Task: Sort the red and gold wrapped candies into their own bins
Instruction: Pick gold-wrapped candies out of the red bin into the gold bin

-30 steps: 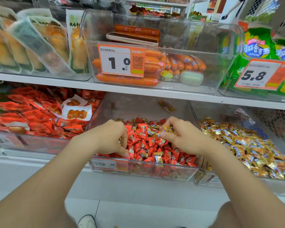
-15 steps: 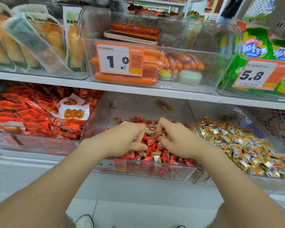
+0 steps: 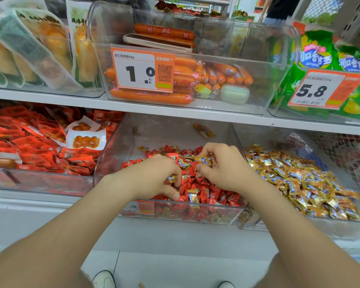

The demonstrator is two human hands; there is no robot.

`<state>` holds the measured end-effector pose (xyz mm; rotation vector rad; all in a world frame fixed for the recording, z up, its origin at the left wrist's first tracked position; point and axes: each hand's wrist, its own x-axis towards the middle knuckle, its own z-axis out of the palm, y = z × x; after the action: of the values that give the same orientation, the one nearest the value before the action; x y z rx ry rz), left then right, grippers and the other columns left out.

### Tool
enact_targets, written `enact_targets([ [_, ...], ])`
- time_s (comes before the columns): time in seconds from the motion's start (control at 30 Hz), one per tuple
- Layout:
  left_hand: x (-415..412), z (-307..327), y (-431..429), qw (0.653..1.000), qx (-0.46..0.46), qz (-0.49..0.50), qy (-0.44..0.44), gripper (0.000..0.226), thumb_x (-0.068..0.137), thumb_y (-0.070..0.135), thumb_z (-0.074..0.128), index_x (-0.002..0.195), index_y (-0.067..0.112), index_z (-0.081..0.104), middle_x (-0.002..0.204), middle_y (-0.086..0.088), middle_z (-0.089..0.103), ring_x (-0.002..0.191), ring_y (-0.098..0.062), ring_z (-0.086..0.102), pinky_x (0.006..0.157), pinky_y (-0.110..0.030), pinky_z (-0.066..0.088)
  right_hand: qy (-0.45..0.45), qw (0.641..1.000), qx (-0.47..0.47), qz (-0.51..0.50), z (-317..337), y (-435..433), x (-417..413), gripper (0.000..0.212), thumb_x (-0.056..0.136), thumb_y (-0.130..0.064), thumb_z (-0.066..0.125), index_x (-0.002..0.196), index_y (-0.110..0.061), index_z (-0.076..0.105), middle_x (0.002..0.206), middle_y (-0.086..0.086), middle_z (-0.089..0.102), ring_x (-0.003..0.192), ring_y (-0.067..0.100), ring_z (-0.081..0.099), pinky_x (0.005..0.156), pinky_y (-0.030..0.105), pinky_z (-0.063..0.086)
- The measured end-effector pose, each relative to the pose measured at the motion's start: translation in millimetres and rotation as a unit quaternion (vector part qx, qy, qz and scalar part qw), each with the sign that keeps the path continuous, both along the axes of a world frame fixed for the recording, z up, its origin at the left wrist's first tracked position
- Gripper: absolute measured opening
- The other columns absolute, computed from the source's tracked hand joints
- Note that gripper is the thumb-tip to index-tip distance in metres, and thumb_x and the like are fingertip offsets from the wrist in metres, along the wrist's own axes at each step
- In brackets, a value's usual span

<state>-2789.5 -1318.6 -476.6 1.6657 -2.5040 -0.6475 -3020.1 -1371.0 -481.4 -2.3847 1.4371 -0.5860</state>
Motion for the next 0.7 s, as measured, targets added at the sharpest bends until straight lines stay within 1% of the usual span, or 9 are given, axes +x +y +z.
enact_targets([
  [0.1, -0.1, -2.7, -1.5, 1.0, -0.026, -0.007, -0.006, 0.012, 0.09, 0.041, 0.079, 0.092, 0.031, 0.073, 0.094, 0.016, 0.063, 0.102, -0.009, 0.053, 0.087, -0.037, 0.05, -0.01, 1.0, -0.004, -0.016, 4.1, 1.9, 1.7, 0.029, 0.086, -0.054, 0.08, 0.09, -0.03, 0.064, 0.056, -0.004, 0.056, 0.066, 0.006, 0.05, 0.058, 0.034, 0.038],
  [0.17, -1.0, -0.7, 0.1, 0.998, -0.055, -0.004, 0.022, 0.009, 0.094, 0.035, 0.072, 0.09, 0.03, 0.066, 0.089, 0.015, 0.063, 0.09, -0.005, 0.054, 0.077, -0.034, 0.047, -0.029, 0.999, -0.014, -0.02, 7.6, 2.6, 1.7, 0.032, 0.084, -0.059, 0.08, 0.088, -0.03, 0.067, 0.06, -0.003, 0.059, 0.065, 0.01, 0.054, 0.056, 0.032, 0.038],
  [0.27, -8.9, 6.7, 4.4, 0.995, -0.058, 0.022, 0.083, 0.016, 0.091, 0.034, 0.06, 0.084, 0.025, 0.05, 0.075, 0.004, 0.057, 0.066, -0.014, 0.047, 0.061, -0.036, 0.039, -0.063, 0.997, -0.029, -0.029, 13.5, 3.9, -0.6, 0.028, 0.088, -0.059, 0.076, 0.088, -0.031, 0.072, 0.058, 0.002, 0.061, 0.055, 0.008, 0.053, 0.052, 0.024, 0.036],
  [0.33, -17.1, 8.6, 5.7, 0.994, -0.061, 0.032, 0.089, 0.02, 0.088, 0.04, 0.056, 0.078, 0.026, 0.047, 0.068, 0.001, 0.055, 0.06, -0.017, 0.044, 0.058, -0.036, 0.039, -0.083, 0.996, -0.028, -0.035, 16.0, 5.4, -3.3, 0.025, 0.091, -0.055, 0.075, 0.086, -0.03, 0.075, 0.055, 0.003, 0.061, 0.051, 0.008, 0.051, 0.052, 0.023, 0.034],
  [0.43, -28.8, 5.7, 4.0, 0.996, -0.073, 0.024, 0.054, 0.03, 0.093, 0.051, 0.048, 0.074, 0.028, 0.051, 0.067, 0.002, 0.061, 0.061, -0.017, 0.055, 0.059, -0.037, 0.049, -0.091, 0.995, -0.026, -0.033, 18.2, 8.6, -7.2, 0.021, 0.092, -0.049, 0.075, 0.083, -0.031, 0.076, 0.051, -0.003, 0.057, 0.051, 0.006, 0.052, 0.053, 0.019, 0.031],
  [0.53, -36.0, 1.7, 1.4, 0.997, -0.079, 0.001, 0.009, 0.032, 0.103, 0.054, 0.05, 0.079, 0.033, 0.05, 0.066, 0.002, 0.06, 0.06, -0.016, 0.056, 0.058, -0.035, 0.044, -0.097, 0.995, -0.032, -0.014, 21.7, 13.0, -10.5, 0.019, 0.092, -0.047, 0.076, 0.082, -0.031, 0.076, 0.056, -0.011, 0.063, 0.051, 0.008, 0.052, 0.053, 0.012, 0.032],
  [0.63, -37.9, 3.7, 0.5, 0.998, -0.041, -0.035, 0.018, 0.009, 0.105, 0.042, 0.054, 0.098, 0.037, 0.051, 0.084, 0.011, 0.062, 0.073, -0.011, 0.058, 0.069, -0.039, 0.05, -0.112, 0.993, -0.047, -0.009, 24.6, 16.5, -15.9, 0.018, 0.092, -0.045, 0.077, 0.082, -0.031, 0.075, 0.059, -0.008, 0.065, 0.048, 0.011, 0.051, 0.056, 0.01, 0.035],
  [0.67, -38.3, 4.1, 0.4, 0.998, -0.025, -0.053, 0.021, 0.004, 0.105, 0.035, 0.054, 0.102, 0.038, 0.053, 0.089, 0.016, 0.06, 0.079, -0.007, 0.057, 0.074, -0.039, 0.051, -0.117, 0.992, -0.049, -0.013, 25.4, 16.7, -18.2, 0.017, 0.092, -0.044, 0.077, 0.082, -0.03, 0.076, 0.059, -0.013, 0.065, 0.048, 0.01, 0.052, 0.055, 0.01, 0.036],
  [0.7, -38.7, 4.2, -0.3, 0.998, -0.01, -0.067, 0.014, 0.01, 0.104, 0.029, 0.052, 0.105, 0.038, 0.056, 0.093, 0.019, 0.059, 0.085, -0.004, 0.055, 0.079, -0.038, 0.051, -0.12, 0.991, -0.05, -0.019, 26.7, 17.1, -20.5, 0.016, 0.092, -0.043, 0.077, 0.083, -0.03, 0.076, 0.059, -0.02, 0.063, 0.049, 0.007, 0.053, 0.055, 0.01, 0.036],
])
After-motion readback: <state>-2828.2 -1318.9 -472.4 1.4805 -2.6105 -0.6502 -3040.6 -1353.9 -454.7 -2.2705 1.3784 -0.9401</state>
